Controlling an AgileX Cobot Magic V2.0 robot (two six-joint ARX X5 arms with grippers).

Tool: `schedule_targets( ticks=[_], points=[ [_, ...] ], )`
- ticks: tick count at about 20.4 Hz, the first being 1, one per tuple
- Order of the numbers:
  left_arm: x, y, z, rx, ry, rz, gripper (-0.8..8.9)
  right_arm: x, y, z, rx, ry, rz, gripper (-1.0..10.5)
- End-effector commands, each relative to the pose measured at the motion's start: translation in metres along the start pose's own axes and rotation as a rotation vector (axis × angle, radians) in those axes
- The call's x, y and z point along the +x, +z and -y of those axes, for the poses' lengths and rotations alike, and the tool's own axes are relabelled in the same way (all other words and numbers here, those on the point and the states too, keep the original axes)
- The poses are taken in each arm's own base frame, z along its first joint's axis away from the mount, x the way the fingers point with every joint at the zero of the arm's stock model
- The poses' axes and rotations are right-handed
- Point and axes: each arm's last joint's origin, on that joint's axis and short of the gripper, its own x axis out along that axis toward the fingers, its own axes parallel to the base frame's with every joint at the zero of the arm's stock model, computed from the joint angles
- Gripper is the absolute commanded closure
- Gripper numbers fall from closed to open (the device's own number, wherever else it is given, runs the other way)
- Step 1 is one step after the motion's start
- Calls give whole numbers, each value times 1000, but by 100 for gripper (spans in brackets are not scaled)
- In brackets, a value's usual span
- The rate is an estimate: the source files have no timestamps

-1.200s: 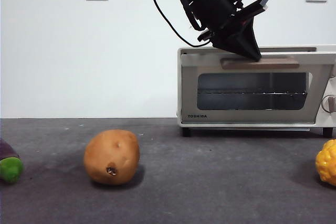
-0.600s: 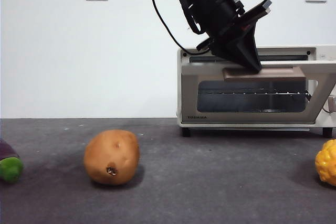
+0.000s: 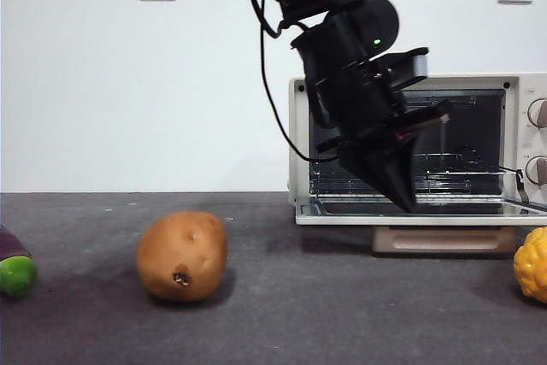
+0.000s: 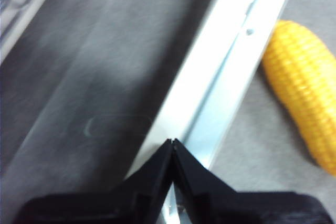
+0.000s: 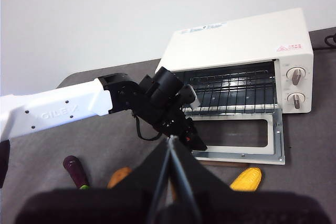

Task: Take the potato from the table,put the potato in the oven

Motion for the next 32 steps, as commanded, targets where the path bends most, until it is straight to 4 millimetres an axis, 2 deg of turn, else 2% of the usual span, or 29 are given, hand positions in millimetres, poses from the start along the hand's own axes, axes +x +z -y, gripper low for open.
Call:
schedule_targets(
  ticks=[1, 5, 7, 10, 14, 17, 19, 22, 23, 27, 32],
  points=[
    [10, -6, 6, -7, -21, -48, 821, -2, -2, 0, 11, -6, -12, 946],
    [7, -6, 11, 5, -28, -63, 821, -2, -2, 0, 11, -5, -12, 946],
    [-5, -1, 17, 16, -27, -41, 821, -2, -2, 0, 11, 3, -14, 946],
    [-37, 8, 26, 39, -19, 22, 821, -1, -2, 0, 11, 7, -15, 946],
    [-103, 16, 40, 62, -2, 122, 821, 1, -1, -2, 14, 84, -36, 948],
    [-170, 11, 56, 81, 11, 192, 821, 10, 5, -1, 70, 114, -74, 947],
    [-222, 0, 69, 105, 23, 252, 821, 23, 12, 0, 98, 200, -124, 947],
    [-304, -28, 91, 143, 65, 379, 821, 52, 30, 1, 133, 408, -211, 947],
    [-323, -36, 97, 148, 81, 411, 821, 60, 34, 2, 142, 440, -227, 946],
    [-384, -74, 114, 151, 173, 507, 821, 88, 48, 9, 165, 482, -265, 944],
    [-430, -125, 129, 124, 282, 512, 821, 114, 62, 16, 159, 489, -254, 937]
  ],
)
